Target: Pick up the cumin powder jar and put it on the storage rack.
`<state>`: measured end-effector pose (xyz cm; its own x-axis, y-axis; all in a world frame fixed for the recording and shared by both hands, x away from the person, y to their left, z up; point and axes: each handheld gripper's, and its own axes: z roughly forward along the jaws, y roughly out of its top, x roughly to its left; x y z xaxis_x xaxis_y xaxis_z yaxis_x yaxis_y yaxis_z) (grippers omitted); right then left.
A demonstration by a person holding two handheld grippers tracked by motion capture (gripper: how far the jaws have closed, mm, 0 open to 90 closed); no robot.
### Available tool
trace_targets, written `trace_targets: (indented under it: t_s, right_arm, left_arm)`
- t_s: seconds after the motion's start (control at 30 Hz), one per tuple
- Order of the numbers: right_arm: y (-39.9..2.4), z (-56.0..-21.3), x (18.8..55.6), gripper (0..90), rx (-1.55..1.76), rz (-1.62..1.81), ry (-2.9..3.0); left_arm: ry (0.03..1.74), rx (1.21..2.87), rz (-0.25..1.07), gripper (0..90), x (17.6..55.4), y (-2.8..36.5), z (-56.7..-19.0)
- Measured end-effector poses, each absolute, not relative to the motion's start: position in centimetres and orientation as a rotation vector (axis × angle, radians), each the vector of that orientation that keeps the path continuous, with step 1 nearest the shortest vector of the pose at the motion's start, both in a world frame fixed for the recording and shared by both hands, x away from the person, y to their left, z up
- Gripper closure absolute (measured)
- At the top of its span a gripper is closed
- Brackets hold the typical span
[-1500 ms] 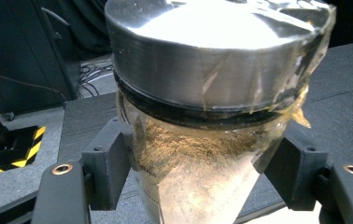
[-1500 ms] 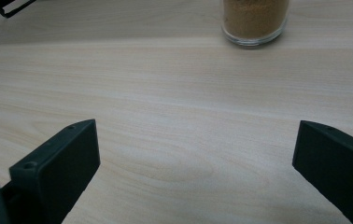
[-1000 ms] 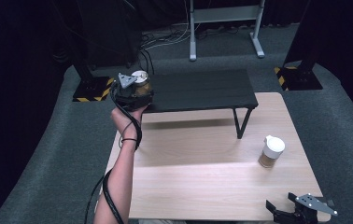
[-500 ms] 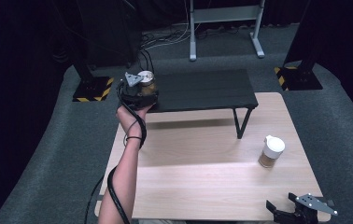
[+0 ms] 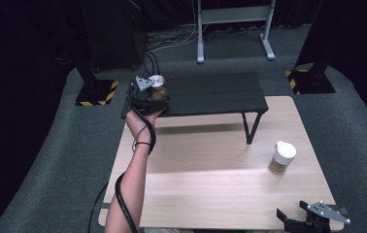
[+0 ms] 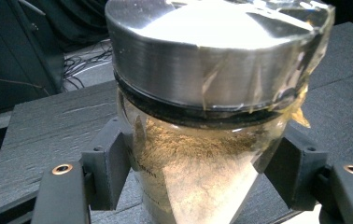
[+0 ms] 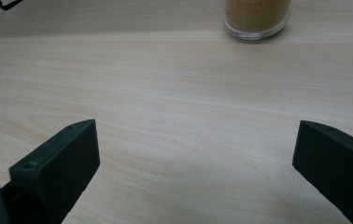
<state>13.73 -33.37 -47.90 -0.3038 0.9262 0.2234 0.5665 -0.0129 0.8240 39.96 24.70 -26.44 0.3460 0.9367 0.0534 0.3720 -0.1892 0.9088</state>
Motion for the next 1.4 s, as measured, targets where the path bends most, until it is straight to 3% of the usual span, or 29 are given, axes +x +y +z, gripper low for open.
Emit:
trace_targets:
  t_s: [0.77, 1.4]
  right_arm:
    - [-33.5, -48.1, 13.6, 0.0, 1.548, 1.251, 1.883]
    - [-33.5, -48.2, 13.6, 0.0, 1.542, 1.259, 1.888]
  left_arm:
    - [1.181, 1.718, 0.764, 30.3, 40.5, 25.5, -27.8]
    - [1.163, 1.708, 0.793, 30.1, 40.2, 25.3, -28.5]
